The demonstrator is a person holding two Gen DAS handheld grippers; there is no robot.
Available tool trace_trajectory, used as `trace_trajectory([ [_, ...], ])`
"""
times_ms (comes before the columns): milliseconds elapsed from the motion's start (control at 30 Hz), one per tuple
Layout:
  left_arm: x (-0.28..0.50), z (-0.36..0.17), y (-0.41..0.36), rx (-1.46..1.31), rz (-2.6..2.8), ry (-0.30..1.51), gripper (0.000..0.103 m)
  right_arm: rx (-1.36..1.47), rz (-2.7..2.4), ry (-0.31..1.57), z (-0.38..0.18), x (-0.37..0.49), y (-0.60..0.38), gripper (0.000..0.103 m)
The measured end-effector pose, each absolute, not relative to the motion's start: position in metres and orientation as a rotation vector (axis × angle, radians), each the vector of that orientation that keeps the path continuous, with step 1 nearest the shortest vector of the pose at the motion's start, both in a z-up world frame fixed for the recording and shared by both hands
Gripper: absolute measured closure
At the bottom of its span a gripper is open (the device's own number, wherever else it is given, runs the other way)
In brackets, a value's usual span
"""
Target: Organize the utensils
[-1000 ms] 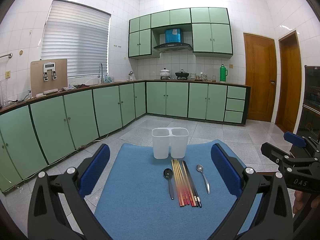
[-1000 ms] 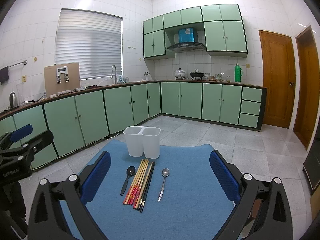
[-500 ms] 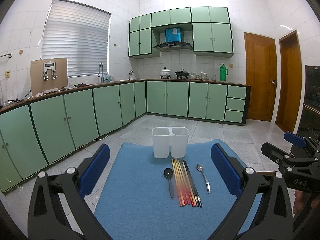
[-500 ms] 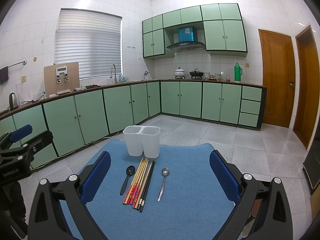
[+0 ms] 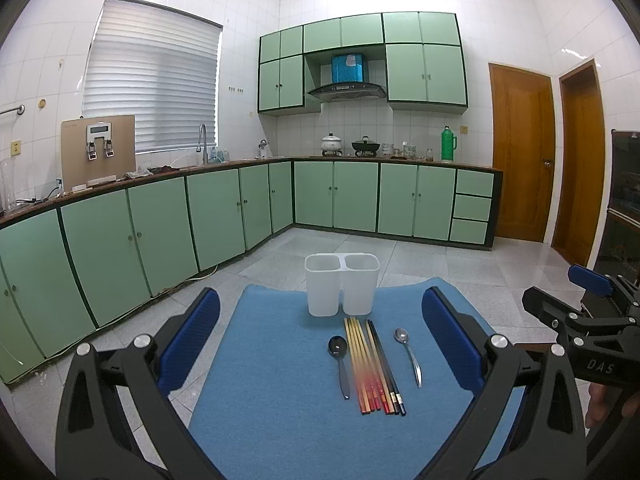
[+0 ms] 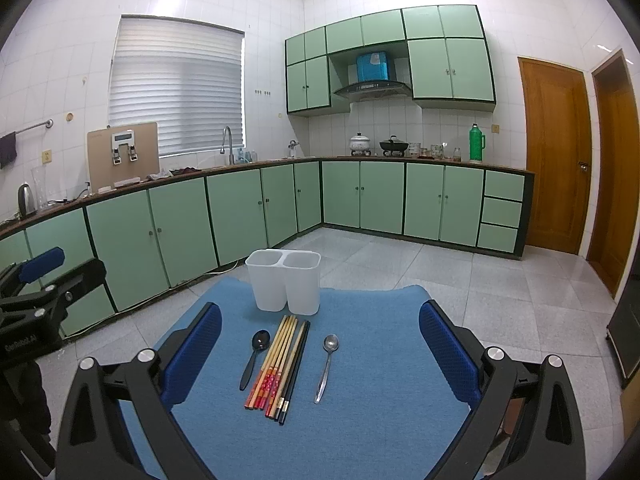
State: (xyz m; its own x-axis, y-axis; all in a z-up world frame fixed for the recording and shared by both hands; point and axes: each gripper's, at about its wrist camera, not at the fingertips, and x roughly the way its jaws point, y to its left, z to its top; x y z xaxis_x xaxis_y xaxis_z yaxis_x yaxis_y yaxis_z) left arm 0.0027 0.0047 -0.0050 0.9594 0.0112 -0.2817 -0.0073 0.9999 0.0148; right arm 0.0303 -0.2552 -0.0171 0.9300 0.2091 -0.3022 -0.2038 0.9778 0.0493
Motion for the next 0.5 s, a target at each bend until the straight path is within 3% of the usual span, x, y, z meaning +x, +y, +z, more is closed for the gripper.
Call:
trace_trajectory([
  [500,0.038,-0.026,0.012,0.019,0.028,0.35,0.005,0.025,0.208,0.385,-0.036,0.062,-0.252,0.006],
])
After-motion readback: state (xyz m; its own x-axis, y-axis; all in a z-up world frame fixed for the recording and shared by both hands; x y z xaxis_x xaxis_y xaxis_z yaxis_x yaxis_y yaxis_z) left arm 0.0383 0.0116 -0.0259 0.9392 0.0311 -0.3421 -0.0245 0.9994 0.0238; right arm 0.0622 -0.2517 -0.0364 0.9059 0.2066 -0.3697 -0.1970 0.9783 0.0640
